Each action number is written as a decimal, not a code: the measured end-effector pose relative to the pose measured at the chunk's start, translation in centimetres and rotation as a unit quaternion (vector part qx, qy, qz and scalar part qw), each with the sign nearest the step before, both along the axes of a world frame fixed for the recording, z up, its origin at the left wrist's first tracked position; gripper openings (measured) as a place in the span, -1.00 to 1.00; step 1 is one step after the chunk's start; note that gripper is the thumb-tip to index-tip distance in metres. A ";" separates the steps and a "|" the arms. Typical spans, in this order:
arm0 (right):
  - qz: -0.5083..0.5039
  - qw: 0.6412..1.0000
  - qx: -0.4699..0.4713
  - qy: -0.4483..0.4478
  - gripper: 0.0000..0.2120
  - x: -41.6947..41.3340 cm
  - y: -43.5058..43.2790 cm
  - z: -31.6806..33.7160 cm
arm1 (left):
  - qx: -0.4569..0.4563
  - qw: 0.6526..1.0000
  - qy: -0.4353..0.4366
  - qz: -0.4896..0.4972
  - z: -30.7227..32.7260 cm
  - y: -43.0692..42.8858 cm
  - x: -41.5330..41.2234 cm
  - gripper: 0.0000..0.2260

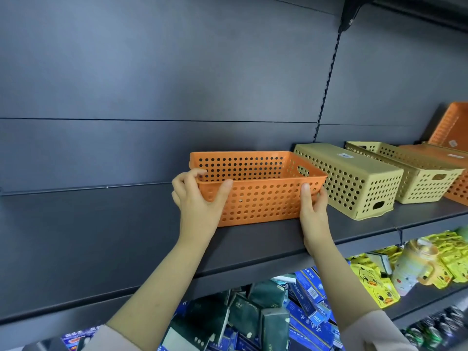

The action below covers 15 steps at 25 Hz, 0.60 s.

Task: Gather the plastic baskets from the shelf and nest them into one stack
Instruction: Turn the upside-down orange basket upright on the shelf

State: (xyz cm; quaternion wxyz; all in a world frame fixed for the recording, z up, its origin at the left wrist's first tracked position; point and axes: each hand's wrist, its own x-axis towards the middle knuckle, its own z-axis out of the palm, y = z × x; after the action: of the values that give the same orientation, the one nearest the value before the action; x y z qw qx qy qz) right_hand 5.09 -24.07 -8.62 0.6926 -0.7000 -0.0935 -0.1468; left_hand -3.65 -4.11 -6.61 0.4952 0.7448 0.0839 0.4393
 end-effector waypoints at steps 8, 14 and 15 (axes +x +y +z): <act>0.032 0.998 0.032 0.054 -0.06 1.6 0.2 0.6 | 0.013 0.999 -0.034 -0.019 -0.4 0.1 0.9 -0.62; -0.206 0.974 -0.050 -0.078 -0.28 1.7 -2.1 2.1 | 0.047 0.999 -0.025 -0.014 -0.7 0.1 1.9 -0.57; -0.254 0.957 -0.071 -0.120 -0.28 2.0 -3.4 2.1 | 0.049 0.998 -0.022 -0.021 -0.7 0.2 2.0 -0.57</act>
State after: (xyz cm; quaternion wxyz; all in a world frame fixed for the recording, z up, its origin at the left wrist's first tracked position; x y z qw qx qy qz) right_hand 7.08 -27.50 -6.49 0.5641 -0.7255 -0.0054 -0.3943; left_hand -1.64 -3.87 -7.35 0.4692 0.7597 0.0359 0.4489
